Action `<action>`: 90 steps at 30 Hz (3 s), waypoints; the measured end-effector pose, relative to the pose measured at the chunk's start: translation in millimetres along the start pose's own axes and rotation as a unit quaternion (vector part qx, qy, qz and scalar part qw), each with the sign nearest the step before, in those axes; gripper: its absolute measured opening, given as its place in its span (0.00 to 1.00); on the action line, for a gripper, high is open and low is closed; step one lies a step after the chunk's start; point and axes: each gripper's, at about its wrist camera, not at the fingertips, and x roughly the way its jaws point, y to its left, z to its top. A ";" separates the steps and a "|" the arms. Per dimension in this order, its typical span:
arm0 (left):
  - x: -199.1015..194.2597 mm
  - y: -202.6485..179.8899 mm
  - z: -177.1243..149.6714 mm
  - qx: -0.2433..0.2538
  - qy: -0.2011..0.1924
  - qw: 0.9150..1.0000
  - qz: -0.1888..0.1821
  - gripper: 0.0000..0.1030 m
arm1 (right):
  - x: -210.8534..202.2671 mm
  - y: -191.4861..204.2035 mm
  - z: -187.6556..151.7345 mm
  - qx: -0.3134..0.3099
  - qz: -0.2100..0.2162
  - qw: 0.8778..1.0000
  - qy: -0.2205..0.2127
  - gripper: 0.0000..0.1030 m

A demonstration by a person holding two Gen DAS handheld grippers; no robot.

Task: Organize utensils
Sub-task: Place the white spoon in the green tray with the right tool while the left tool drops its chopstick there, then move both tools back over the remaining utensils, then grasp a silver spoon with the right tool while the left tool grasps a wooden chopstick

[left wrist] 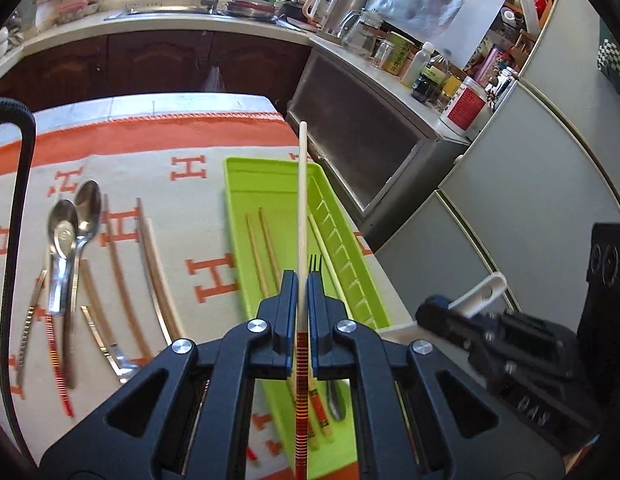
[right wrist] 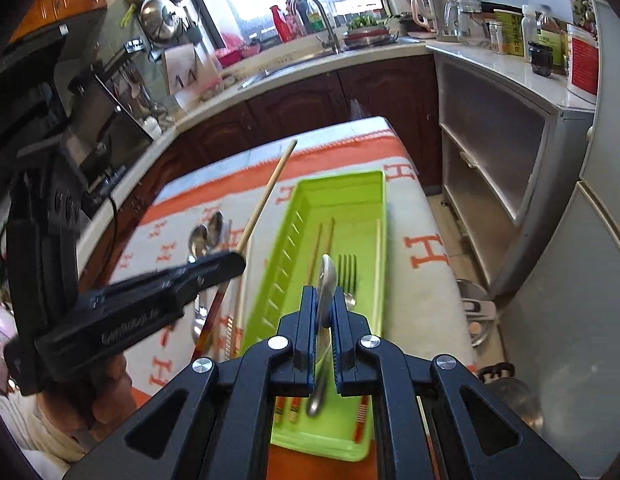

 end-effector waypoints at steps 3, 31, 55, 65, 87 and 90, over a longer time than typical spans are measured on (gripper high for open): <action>23.3 1.6 -0.1 -0.013 0.003 1.000 -0.001 0.03 | 11.9 1.3 -10.1 -0.018 -0.017 0.999 0.020 0.06; -5.3 58.5 -13.7 -0.052 0.023 0.997 0.048 0.04 | 131.2 29.7 23.6 -0.033 -0.060 0.995 0.068 0.51; -62.5 132.1 -31.0 -0.106 0.000 0.987 0.119 0.04 | 113.2 94.3 10.5 -0.035 -0.012 0.997 0.066 0.51; -92.0 162.2 -34.3 -0.107 -0.020 0.979 0.173 0.04 | 118.1 149.5 12.1 -0.079 0.017 0.994 0.075 0.51; -66.9 225.6 -47.0 -0.107 0.021 0.976 0.187 0.22 | 168.9 202.1 17.2 -0.088 0.064 0.990 0.093 0.49; -52.3 233.9 -49.2 -0.105 0.034 0.977 0.182 0.22 | 185.6 204.5 18.3 -0.075 0.077 0.989 0.105 0.41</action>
